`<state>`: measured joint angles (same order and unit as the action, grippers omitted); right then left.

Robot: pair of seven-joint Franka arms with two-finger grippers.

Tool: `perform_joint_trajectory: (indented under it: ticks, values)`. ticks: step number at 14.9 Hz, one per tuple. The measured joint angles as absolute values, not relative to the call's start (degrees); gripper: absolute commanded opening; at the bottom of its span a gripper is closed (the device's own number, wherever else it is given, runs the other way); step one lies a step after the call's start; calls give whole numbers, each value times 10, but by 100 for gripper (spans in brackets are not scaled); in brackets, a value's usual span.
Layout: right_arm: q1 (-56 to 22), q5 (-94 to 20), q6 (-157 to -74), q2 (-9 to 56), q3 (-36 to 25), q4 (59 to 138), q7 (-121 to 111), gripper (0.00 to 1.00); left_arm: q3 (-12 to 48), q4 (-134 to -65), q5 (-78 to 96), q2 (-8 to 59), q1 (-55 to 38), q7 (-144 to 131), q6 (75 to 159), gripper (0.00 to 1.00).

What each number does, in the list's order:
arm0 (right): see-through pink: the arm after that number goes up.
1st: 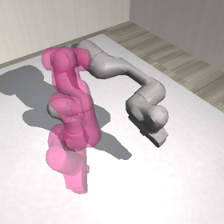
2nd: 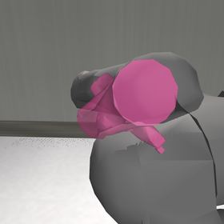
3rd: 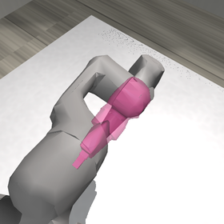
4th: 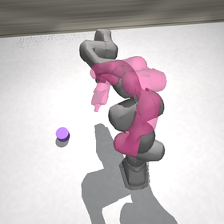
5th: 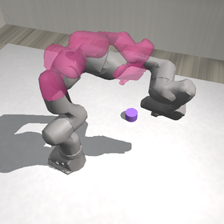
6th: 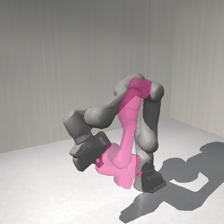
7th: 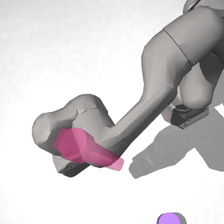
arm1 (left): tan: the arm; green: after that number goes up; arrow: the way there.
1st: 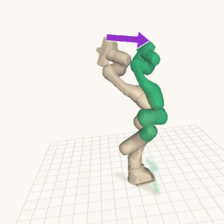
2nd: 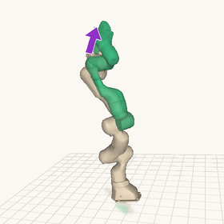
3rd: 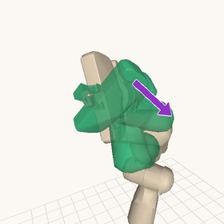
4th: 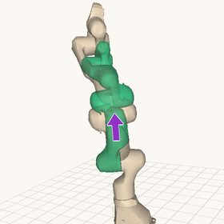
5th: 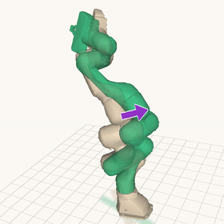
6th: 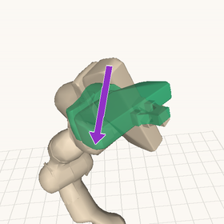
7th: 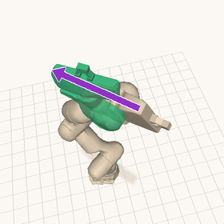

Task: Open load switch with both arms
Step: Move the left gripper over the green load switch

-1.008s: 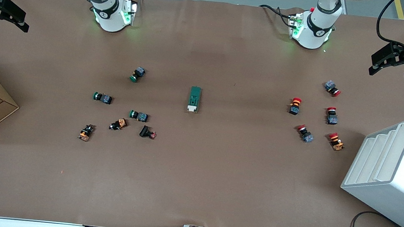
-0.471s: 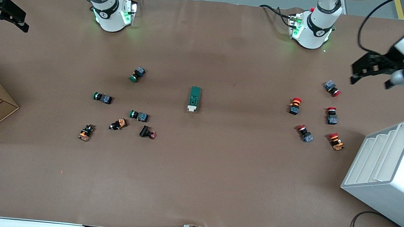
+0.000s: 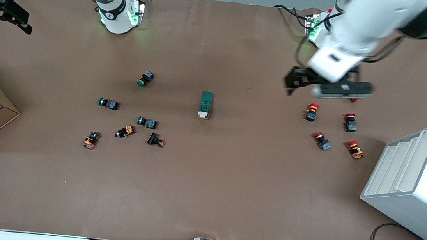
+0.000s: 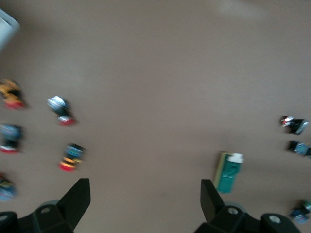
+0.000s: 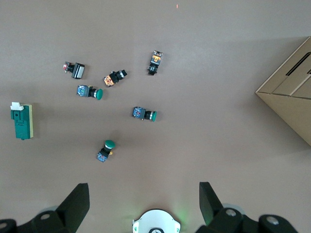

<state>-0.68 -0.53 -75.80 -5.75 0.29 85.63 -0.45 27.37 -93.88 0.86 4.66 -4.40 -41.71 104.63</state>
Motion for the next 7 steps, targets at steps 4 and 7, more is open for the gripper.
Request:
perform_joint_trajectory:
  ticks: [4,7]
  values:
    - [-7,-5,-758,-57,3,856,-5,100,297,-988,-33,77,-117,-548,1124,100]
    - [-7,-5,-759,-57,3,856,-5,100,299,-1025,-87,86,-173,-595,1168,100]
